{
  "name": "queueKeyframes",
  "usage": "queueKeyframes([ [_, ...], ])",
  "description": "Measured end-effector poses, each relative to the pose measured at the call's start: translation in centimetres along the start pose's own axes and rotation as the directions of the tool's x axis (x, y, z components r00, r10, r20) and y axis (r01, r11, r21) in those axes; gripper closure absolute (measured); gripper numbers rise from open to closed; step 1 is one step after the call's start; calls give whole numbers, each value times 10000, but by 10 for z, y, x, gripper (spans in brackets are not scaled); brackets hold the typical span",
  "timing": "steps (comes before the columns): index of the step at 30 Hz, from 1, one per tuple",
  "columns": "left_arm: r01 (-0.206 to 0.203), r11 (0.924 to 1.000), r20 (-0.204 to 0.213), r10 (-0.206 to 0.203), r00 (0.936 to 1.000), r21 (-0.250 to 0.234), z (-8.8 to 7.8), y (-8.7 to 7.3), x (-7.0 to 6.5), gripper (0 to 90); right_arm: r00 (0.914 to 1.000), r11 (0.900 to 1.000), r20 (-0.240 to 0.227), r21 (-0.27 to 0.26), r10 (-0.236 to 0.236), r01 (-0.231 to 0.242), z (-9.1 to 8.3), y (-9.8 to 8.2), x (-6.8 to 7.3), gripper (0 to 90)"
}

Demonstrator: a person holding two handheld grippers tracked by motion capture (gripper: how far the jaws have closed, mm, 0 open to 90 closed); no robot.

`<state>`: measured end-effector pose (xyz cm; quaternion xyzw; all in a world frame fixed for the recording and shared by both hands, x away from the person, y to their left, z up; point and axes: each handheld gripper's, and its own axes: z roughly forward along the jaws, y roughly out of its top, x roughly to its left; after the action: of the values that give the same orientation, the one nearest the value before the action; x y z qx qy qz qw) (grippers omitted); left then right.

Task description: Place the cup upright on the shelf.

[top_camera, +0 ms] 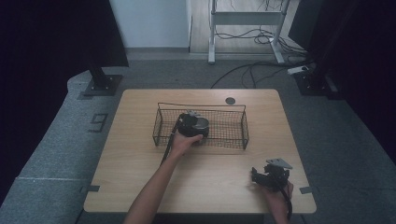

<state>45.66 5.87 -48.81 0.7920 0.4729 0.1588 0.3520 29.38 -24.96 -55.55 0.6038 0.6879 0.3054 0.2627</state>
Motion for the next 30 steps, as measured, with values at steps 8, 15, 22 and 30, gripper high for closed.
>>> queueKeyframes([
  [8, -203, 9996, 29, 202, 9998, 171, -3, -2, -3, 161, 10000, 10000, 2, -1, -2, 2, 0, 0, 0, 115],
  [15, -213, 9997, 268, 209, 9994, 154, -7, -4, 0, 143, 10000, 10000, 2, -1, -2, 2, 0, 0, 0, 115],
  [22, -131, 9998, 484, 125, 9988, 117, -11, -5, 3, 122, 10000, 10000, 3, 0, 1, -1, 0, 0, 0, 115],
  [30, -114, 9998, 457, 121, 9989, -161, -21, -5, 3, 82, 10000, 10000, -1, 0, -5, 5, 0, 0, 0, 115],
])
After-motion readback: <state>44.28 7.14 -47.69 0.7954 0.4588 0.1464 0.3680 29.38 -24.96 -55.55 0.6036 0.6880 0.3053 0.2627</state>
